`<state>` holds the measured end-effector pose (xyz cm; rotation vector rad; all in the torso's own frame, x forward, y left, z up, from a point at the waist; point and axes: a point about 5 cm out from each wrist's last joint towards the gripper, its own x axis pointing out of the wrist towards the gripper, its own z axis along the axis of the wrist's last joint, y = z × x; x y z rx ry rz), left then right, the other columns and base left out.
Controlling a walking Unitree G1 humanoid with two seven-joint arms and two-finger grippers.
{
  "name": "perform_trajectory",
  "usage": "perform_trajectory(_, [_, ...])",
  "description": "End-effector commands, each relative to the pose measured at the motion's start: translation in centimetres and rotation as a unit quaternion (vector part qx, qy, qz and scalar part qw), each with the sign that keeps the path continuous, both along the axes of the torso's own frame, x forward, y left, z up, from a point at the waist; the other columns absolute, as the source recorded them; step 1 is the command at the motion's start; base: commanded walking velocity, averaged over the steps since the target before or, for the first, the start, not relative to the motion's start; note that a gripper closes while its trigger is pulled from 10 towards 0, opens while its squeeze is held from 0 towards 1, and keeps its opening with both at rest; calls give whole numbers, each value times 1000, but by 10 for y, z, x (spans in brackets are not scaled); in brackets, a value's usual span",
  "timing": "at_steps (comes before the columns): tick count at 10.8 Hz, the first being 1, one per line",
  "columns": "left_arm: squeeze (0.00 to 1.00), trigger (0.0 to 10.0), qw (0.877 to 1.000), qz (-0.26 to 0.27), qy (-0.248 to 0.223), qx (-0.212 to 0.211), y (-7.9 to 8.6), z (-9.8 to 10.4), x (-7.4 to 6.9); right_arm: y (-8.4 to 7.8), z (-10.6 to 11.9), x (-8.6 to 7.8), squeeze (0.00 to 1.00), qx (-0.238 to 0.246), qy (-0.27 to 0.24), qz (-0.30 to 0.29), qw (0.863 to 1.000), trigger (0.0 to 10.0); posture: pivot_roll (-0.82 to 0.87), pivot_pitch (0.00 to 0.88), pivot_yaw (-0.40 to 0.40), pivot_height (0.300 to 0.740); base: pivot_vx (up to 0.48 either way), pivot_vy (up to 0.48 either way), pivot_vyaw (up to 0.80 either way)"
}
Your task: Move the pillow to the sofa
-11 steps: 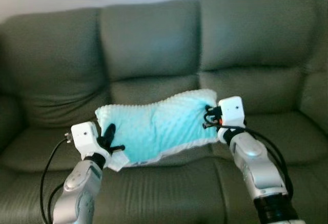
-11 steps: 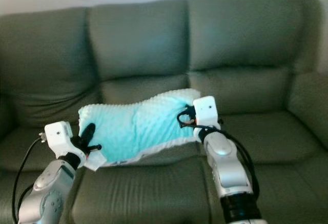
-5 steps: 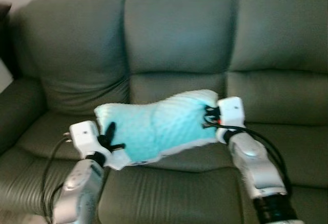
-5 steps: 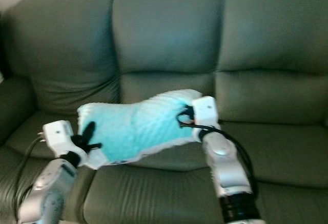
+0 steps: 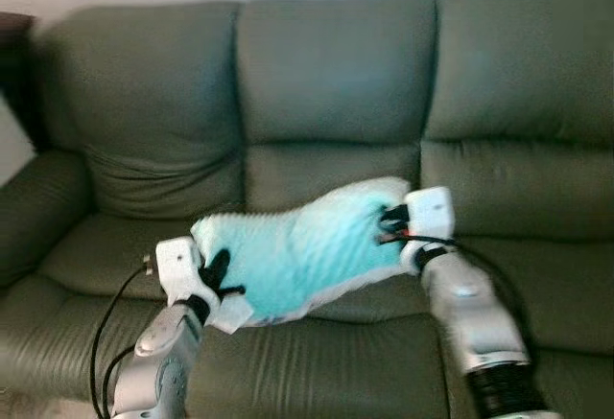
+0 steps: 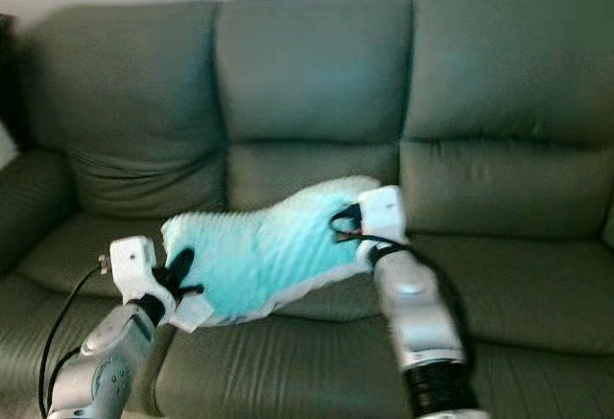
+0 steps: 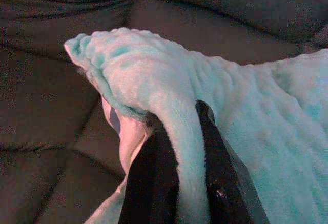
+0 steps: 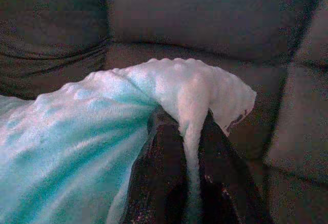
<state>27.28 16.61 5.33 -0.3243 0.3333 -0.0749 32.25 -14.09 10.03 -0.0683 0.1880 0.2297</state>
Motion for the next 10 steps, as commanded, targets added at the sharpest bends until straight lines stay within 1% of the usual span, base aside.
perform_trajectory(1, [0, 10000, 1000, -2, -8, 12, 3, 2, 6, -2, -1, 4, 0, 13, 7, -12, 1000, 10000, -245, 22, 93, 740, 0, 0, 0])
perform_trajectory(2, [0, 10000, 1000, -8, -3, 21, 3, -2, 7, -4, -7, 3, 0, 15, 19, -19, 1000, 10000, -247, 30, 97, 740, 0, 0, 0])
perform_trajectory(3, [0, 10000, 1000, -14, 1, 26, 4, -7, 10, -10, -17, 0, 0, 18, 39, -37, 998, 10000, -246, 51, 105, 740, 0, 0, 0])
perform_trajectory(4, [0, 10000, 999, -17, 2, 28, 4, -9, 11, -15, -20, -2, 0, 21, 44, -51, 997, 10000, -244, 67, 110, 740, 0, 0, 0])
perform_trajectory(5, [0, 10000, 999, -27, 2, 35, 3, -13, 14, -20, -29, -5, 0, 26, 57, -72, 995, 10000, -242, 89, 120, 740, 0, 0, 0])
perform_trajectory(6, [0, 10000, 998, -31, 4, 47, 5, -18, 15, -23, -37, -9, 0, 23, 69, -80, 994, 10000, -243, 124, 136, 740, 0, 0, 0])
perform_trajectory(7, [0, 10000, 998, -36, 4, 46, 6, -20, 14, -25, -42, -14, 0, 28, 79, -89, 992, 10000, -241, 138, 143, 740, 0, 0, 0])
perform_trajectory(8, [0, 10000, 997, -44, 4, 57, 6, -23, 13, -27, -49, -19, 0, 27, 91, -98, 991, 10000, -243, 171, 159, 740, 0, 0, 0])
perform_trajectory(9, [0, 10000, 995, -64, 4, 81, 1, -28, 15, -27, -58, -27, 0, 23, 116, -99, 988, 10000, -251, 192, 166, 740, 0, 0, 0])
perform_trajectory(10, [0, 10000, 995, -65, 6, 74, -1, -32, 16, -30, -64, -29, 0, 11, 125, -106, 986, 10000, -274, 218, 171, 740, 0, 0, 0])
